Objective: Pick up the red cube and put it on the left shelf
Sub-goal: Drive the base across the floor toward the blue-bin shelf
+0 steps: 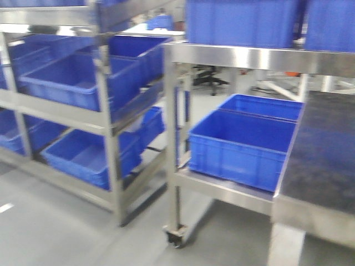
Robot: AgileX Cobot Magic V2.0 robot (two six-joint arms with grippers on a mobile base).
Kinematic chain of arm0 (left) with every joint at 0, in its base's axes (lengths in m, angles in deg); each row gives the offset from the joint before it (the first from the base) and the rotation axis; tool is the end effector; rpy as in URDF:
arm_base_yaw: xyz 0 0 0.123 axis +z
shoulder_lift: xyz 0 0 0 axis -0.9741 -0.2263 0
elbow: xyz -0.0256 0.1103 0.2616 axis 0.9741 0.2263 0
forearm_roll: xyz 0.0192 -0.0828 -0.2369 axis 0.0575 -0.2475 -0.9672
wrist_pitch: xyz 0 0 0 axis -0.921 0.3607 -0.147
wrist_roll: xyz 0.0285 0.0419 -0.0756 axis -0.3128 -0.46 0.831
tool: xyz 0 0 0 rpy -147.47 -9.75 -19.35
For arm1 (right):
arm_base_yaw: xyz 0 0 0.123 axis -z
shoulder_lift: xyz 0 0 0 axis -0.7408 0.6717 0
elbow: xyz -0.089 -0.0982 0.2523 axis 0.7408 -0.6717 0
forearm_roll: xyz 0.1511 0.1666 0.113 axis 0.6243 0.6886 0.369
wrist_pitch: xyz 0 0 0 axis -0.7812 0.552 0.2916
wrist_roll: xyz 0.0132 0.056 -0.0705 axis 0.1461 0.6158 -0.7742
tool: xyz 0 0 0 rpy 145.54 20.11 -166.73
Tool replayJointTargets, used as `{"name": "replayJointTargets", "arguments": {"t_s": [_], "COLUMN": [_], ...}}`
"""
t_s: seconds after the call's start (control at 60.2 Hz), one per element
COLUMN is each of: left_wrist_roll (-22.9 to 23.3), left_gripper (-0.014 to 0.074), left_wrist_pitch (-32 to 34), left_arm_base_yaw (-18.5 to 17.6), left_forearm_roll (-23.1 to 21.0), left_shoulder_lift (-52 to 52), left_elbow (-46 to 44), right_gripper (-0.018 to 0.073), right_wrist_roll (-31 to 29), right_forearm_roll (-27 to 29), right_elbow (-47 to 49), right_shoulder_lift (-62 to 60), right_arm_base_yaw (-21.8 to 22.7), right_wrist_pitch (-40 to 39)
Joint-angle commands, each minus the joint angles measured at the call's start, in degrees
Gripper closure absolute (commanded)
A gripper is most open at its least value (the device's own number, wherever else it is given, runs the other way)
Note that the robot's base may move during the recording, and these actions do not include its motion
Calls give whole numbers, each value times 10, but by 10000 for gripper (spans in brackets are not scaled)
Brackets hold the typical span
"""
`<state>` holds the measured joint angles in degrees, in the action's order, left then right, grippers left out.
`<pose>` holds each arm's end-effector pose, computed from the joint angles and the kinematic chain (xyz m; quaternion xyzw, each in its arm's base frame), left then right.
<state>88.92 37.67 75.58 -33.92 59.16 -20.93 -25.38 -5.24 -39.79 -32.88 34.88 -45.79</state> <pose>0.0563 -0.0010 0.1989 0.0081 0.7221 -0.0063 0.6917 0.0714 0.0272 0.3238 -0.0172 0.7955 0.1932 0.5741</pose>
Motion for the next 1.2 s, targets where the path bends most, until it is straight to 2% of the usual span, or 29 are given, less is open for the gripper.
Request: {"name": "replayJointTargets", "arguments": {"t_s": [0.0,1.18], "left_wrist_roll": [1,1], "left_gripper": [495,495], "left_wrist_pitch": [50,50], "left_arm_base_yaw": [0,0], "left_forearm_roll": [-2,-2], "left_shoulder_lift": [8,8], "left_elbow": [13,13], "right_gripper": [504,504], "right_wrist_roll": [-5,-5], "right_forearm_roll": [5,5], "right_elbow": [16,16], "right_shoulder_lift": [8,8], "right_arm_base_yaw": [-1,-1], "right_wrist_pitch": [-47,-47]}}
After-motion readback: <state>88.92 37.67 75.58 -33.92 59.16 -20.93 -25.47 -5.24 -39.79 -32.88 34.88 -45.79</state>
